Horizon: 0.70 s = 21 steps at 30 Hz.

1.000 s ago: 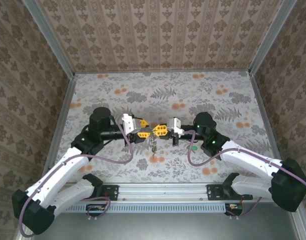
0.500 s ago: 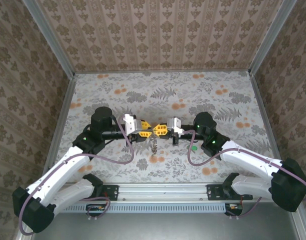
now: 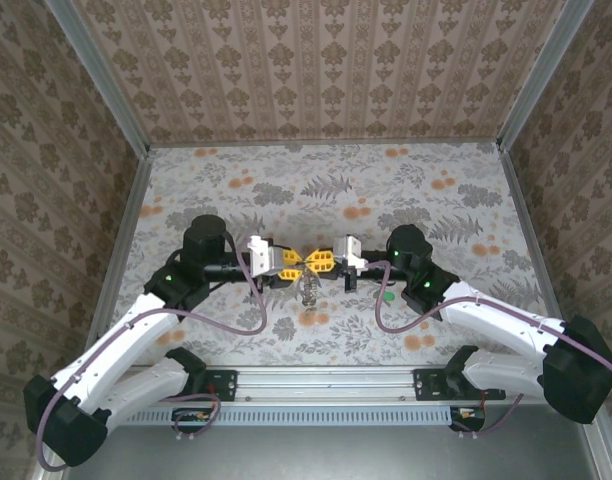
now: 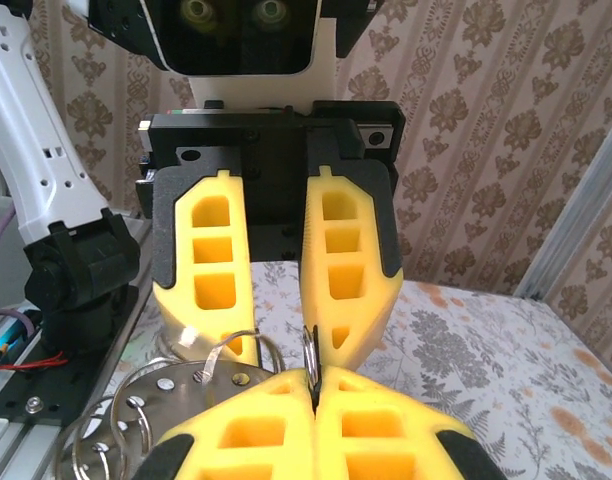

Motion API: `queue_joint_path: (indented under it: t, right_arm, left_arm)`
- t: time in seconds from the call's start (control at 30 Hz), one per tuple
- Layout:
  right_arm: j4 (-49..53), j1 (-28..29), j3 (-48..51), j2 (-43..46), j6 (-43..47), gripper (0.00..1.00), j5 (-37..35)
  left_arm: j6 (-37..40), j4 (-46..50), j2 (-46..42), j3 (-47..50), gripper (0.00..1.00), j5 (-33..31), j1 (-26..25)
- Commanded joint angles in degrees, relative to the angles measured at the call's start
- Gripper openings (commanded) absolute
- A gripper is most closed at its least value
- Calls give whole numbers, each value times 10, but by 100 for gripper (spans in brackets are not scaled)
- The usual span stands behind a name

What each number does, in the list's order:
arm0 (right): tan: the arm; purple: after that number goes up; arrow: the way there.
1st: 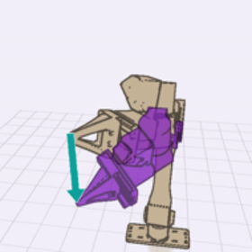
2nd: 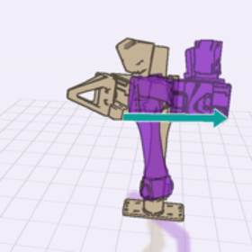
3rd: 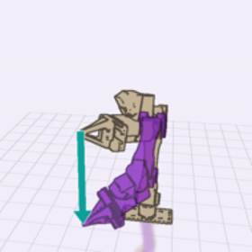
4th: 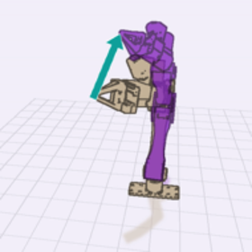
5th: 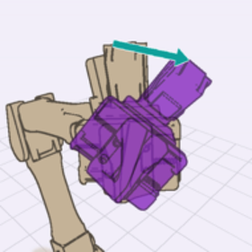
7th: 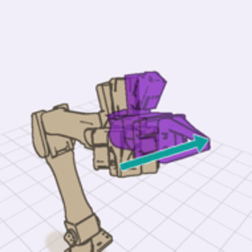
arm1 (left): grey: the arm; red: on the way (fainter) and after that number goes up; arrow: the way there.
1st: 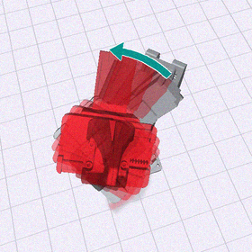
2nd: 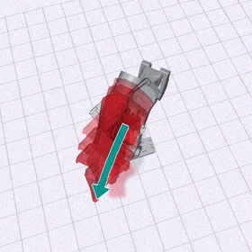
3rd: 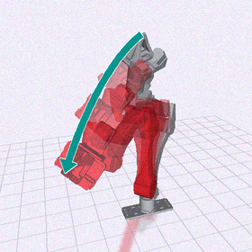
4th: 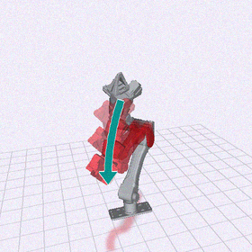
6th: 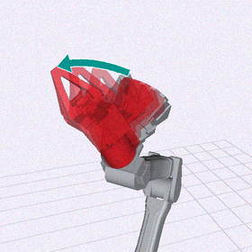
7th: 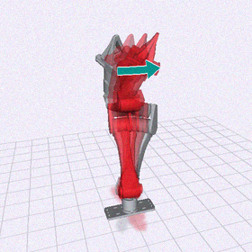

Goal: Put the keys on the keyring

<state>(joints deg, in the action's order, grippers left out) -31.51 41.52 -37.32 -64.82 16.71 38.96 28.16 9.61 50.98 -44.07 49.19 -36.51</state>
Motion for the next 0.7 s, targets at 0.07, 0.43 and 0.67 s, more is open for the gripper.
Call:
queue_joint_path:
  t: [0.07,0.43,0.67]
  right_arm:
    - [-20,1,2,19,5,0,-8]
    - [-39,1,7,14,-6,0,-11]
    - [-43,1,8,22,-10,0,-12]
  left_arm:
    - [-10,-11,-20,-7,25,30,-1]
    - [-41,-34,-12,-5,10,27,-5]
    - [-41,-26,12,-17,10,37,-6]
